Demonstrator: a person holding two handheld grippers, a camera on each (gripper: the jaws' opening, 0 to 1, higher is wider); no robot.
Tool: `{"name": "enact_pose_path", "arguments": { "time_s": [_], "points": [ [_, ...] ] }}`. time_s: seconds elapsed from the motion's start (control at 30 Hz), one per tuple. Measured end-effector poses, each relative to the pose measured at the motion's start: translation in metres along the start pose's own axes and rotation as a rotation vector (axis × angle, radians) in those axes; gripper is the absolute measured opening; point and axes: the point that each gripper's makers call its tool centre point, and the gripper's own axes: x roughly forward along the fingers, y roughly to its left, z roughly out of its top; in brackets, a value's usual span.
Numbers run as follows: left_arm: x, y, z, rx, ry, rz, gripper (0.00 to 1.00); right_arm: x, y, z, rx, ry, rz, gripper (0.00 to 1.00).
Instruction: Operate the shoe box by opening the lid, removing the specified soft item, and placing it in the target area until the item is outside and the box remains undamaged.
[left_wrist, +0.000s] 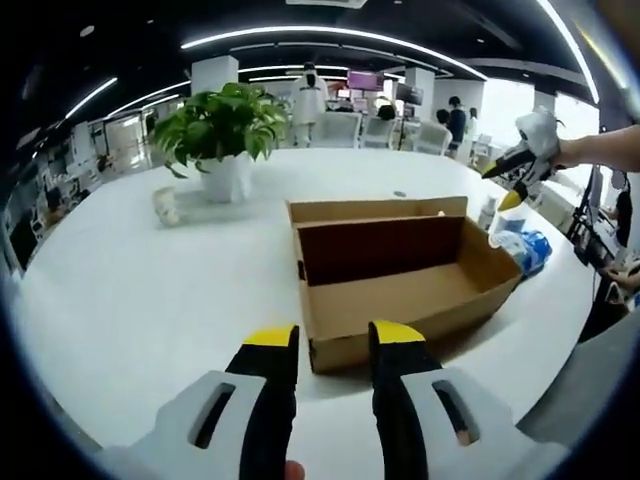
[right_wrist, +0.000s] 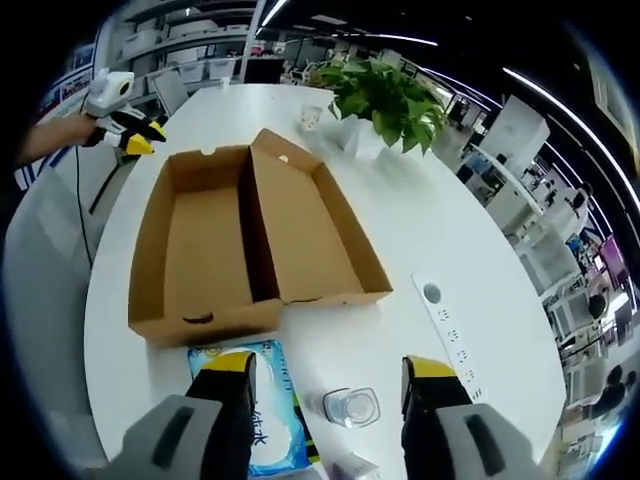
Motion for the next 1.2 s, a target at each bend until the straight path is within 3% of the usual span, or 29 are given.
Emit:
{"name": "enact_pose_path", "arguments": {
  "time_s": [0.23, 0.7, 1.2],
  "points": [
    [0.011, 0.004, -0.003, -0.024, 0.024, 0.002, 0.23, 0.001, 0.002, 0.006, 0.012, -0.013, -0.004, 0.52],
    [0.035, 0.018, -0.014, -0.091, 0.082, 0.071, 0.13, 0.001, 0.002, 0.012, 0.085, -0.048, -0.006, 0.48],
    [0.042, 0.023, -0.015, -0.174, 0.058, 0.153, 0.04, 0.008, 0.005, 0.030, 0.225, -0.110, 0.008, 0.45]
  ]
}}
